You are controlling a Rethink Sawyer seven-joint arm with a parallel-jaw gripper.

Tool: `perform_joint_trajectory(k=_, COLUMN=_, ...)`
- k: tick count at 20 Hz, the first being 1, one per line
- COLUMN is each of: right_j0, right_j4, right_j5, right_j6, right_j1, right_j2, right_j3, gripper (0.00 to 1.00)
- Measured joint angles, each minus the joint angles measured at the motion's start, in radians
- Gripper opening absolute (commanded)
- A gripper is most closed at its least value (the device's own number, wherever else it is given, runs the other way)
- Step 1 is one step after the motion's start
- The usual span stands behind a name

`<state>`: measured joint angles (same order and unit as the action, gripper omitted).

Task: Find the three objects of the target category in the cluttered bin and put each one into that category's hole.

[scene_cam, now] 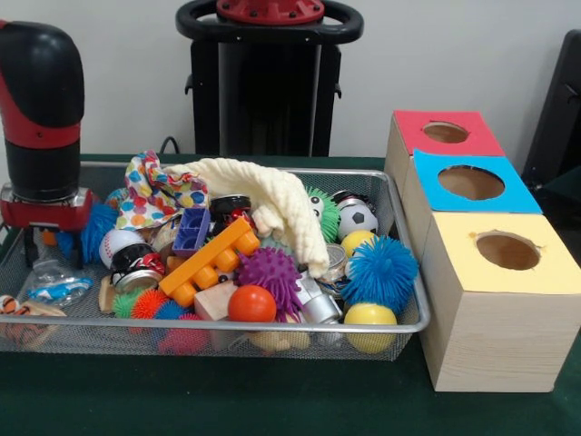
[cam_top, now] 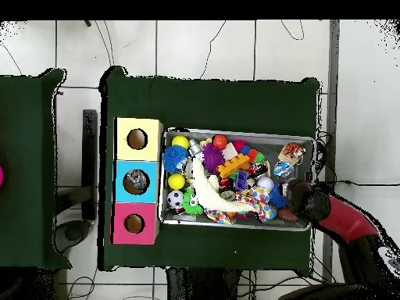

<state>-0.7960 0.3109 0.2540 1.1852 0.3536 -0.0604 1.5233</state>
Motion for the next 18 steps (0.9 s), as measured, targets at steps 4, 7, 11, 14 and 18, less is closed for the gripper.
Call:
perform_joint_trajectory(k=4, right_j0=0.008, right_j4=0.030, right_j5=-0.023, right_j6=0.000, right_j1=0.004, right_j2=0.004, right_j3=0.004, gripper=1.00)
perform_joint_trajectory(k=7, right_j0=0.019, right_j4=0.049, right_j5=-0.036, right_j6=0.000, right_j1=0.006, right_j2=0.011, right_j3=0.004, gripper=1.00)
perform_joint_trajectory(k=11, right_j0=0.028, right_j4=0.074, right_j5=-0.064, right_j6=0.000, right_j1=0.006, right_j2=0.016, right_j3=0.005, gripper=1.00)
perform_joint_trajectory(k=14, right_j0=0.022, right_j4=0.099, right_j5=-0.093, right_j6=0.000, right_j1=0.009, right_j2=0.009, right_j3=0.013, gripper=1.00)
perform_joint_trajectory(k=18, right_j0=-0.013, right_j4=0.144, right_j5=-0.143, right_j6=0.000, right_j1=0.016, right_j2=-0.023, right_j3=0.038, gripper=1.00)
